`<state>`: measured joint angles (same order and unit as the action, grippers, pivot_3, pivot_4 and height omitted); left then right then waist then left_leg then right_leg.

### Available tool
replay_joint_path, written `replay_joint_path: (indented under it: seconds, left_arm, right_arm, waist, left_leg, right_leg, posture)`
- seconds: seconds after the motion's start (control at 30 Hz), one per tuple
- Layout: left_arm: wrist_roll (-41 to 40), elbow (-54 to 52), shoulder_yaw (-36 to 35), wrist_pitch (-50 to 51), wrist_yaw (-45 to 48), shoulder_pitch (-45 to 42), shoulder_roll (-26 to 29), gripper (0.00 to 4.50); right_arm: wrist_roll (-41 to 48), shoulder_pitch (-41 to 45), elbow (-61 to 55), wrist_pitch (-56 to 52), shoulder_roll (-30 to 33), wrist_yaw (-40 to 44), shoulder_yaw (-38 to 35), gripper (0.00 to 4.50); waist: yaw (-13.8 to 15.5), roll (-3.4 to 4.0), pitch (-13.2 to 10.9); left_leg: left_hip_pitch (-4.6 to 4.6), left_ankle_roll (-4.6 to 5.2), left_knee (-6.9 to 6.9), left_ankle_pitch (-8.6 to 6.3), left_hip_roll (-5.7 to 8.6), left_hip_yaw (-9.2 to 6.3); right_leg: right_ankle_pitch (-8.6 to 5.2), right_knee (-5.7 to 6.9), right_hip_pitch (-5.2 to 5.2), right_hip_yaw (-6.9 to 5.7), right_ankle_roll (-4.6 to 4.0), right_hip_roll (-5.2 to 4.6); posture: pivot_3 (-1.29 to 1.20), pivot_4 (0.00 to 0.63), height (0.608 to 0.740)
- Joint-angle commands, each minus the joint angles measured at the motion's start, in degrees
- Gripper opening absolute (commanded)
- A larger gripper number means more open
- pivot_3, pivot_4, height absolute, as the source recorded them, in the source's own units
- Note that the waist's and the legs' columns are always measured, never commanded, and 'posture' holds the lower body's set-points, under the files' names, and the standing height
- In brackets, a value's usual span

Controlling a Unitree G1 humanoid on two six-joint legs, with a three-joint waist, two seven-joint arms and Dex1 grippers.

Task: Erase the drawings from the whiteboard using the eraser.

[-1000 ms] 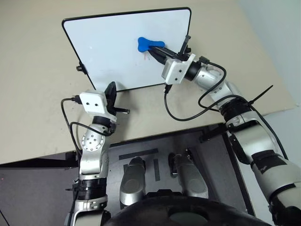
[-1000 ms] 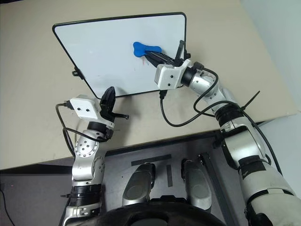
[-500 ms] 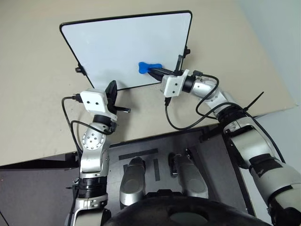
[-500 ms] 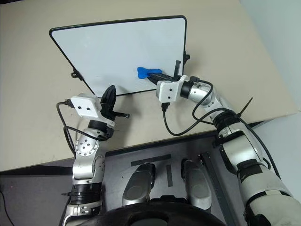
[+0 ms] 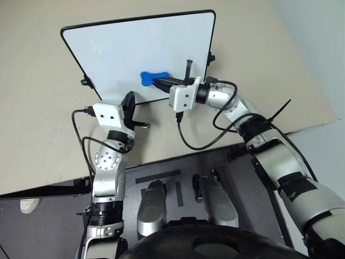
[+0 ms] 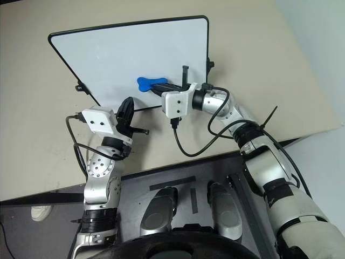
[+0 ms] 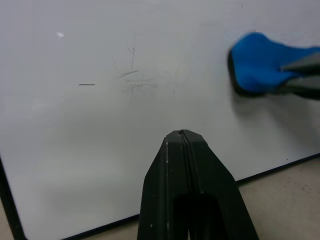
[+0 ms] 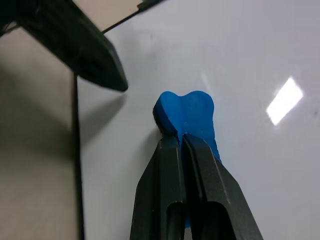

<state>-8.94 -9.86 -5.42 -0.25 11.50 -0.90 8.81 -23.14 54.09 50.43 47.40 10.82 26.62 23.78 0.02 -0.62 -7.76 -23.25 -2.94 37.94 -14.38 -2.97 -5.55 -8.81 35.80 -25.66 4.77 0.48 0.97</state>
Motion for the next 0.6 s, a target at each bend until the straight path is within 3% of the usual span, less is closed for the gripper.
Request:
replay_joint_path:
  seconds: [0.03,0.17,0.33,0.6]
  left_arm:
    - [0.25,-0.53,0.24,-1.59,0.09,-0.58,-0.16,0.0]
    - [0.28,-0.92,0.15,-1.67,-0.05,-0.17,-0.22,0.0]
    - [0.21,-1.63,0.06,-1.46,-0.17,0.32,-0.15,0.0]
    - [-0.3,-2.07,-0.36,-0.9,0.19,0.73,0.46,0.0]
  right_arm:
    - [-0.87,1.15,-0.17,0.12,0.14,-2.65,-0.37,0.03]
    - [0.94,-1.28,-2.61,1.1,1.65,-0.44,-0.95,0.03]
    - [7.82,-9.11,-12.23,-1.22,5.06,8.99,-0.48,0.03]
    - [19.25,-25.58,-34.11,-20.38,15.39,19.59,-5.0,0.03]
  waist:
    - [0.0,0.0,0.0]
    - [0.03,0.0,0.0]
    - [0.32,-0.01,0.01]
    - [0.29,-0.02,0.01]
  left_leg:
    - [0.0,0.0,0.01,-0.02,0.0,0.0]
    - [0.0,0.0,0.01,-0.03,0.0,0.01]
    - [-0.03,0.01,0.06,-0.04,0.01,0.02]
    - [-0.12,0.0,0.13,-0.1,0.01,0.13]
  right_leg:
    - [0.0,0.0,0.0,0.0,0.0,0.0]
    - [0.02,0.02,-0.02,0.0,-0.03,0.0]
    - [0.02,-0.02,0.01,0.0,-0.03,0.0]
    - [0.01,-0.22,0.05,0.0,0.02,0.01]
  posture:
    - [0.0,0.15,0.74]
    - [0.0,0.15,0.74]
    - [0.0,0.15,0.74]
    - [0.0,0.15,0.74]
